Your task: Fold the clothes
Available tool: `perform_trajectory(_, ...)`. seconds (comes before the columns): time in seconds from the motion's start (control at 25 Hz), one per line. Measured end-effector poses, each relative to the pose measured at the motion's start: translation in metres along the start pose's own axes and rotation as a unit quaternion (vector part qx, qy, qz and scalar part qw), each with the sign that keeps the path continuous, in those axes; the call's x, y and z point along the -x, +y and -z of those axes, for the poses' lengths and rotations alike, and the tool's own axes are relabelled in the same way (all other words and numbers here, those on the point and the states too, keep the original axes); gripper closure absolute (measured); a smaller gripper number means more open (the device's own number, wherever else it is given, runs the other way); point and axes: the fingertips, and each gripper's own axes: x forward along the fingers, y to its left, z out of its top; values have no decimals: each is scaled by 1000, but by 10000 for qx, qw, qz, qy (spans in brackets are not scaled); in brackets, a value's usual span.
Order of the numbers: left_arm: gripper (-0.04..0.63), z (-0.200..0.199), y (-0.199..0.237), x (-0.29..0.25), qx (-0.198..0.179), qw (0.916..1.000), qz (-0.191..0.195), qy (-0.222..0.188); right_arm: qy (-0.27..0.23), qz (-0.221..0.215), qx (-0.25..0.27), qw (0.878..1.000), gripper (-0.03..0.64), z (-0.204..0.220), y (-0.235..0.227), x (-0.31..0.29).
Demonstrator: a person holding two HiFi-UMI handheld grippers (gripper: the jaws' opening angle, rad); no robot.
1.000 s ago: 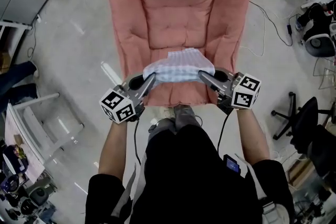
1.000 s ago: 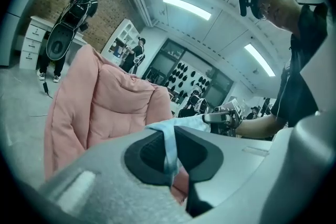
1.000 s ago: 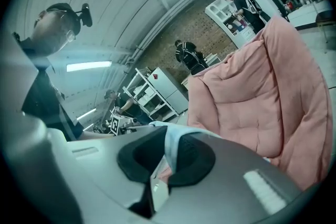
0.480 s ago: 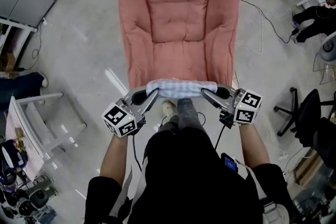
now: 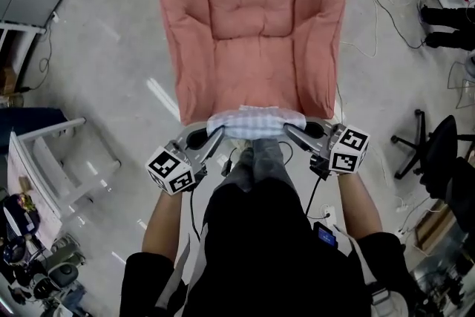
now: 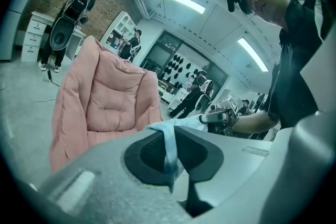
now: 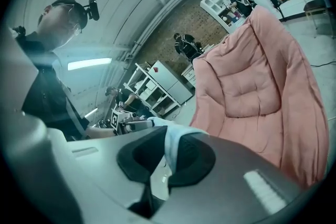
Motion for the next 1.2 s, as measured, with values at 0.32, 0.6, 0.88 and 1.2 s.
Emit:
perform_trajectory(0.32,569,5,77,-50,285,9996,-6,11,172,428,-100,9989,604,-2,-94,-38)
perform_trajectory(0.6,568,-18,138,-102,333,9993,-85,165,337,562,-47,9978,604,-40,-167,-64)
perform_trajectory(0.88,568,-36,195,-150,389,9988,-264,111,467,622,39,9970,604,-75,-235,-91)
perform_trajectory(1.2,566,-33,265,-198,488,9973,-507,231,561,1124,120,9920,604,-93,-314,-125)
